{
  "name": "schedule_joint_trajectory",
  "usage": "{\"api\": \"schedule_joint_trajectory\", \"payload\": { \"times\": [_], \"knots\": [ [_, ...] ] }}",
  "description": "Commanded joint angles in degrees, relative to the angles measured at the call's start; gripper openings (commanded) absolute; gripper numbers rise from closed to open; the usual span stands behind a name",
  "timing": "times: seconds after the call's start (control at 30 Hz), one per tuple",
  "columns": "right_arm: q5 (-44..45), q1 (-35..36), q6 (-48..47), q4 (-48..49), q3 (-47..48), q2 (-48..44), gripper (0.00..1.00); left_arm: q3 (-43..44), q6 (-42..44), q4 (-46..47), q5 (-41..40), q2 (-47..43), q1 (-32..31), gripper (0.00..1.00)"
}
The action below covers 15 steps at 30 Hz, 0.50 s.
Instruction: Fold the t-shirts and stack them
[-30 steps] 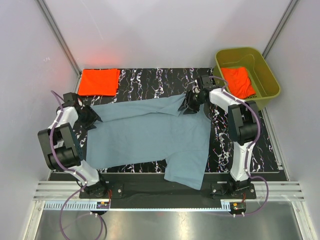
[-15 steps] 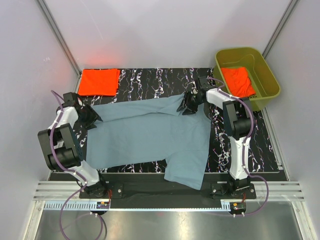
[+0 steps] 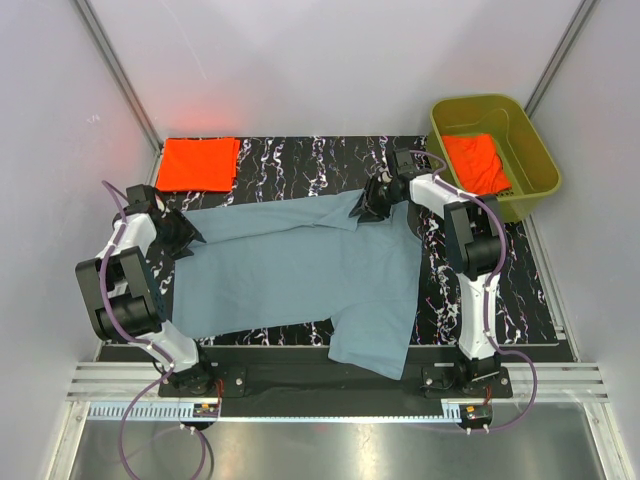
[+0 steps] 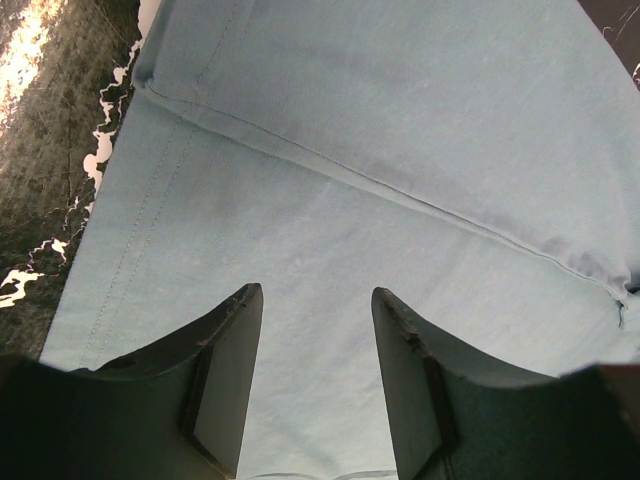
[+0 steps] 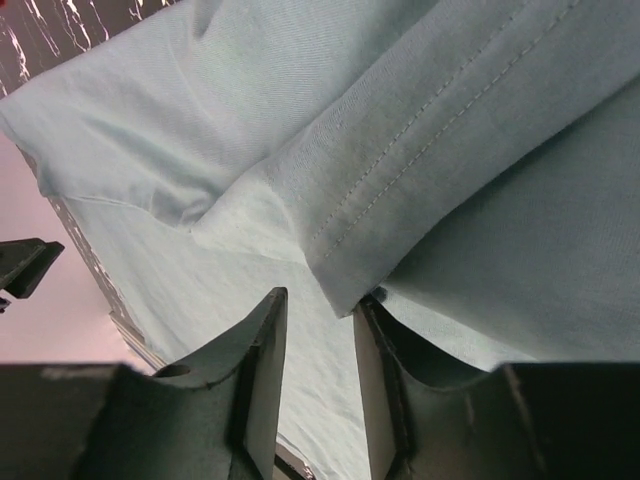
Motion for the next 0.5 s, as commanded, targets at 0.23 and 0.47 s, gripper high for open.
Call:
{"api": "schedule_joint_trajectory", "payload": {
  "times": [0.23,0.47],
  "knots": [
    [-1.35,0.65,7.51,1.39,-2.32,-4.78,0.00,0.68,0.31,1.11,1.78,-2.00,0.00,0.53],
    [-2.84,0.56,26.39,1.57,-10.85,-11.21,0.00,0.95,0.66,1.11,1.43,-2.09,0.00,0.53]
  ]
}}
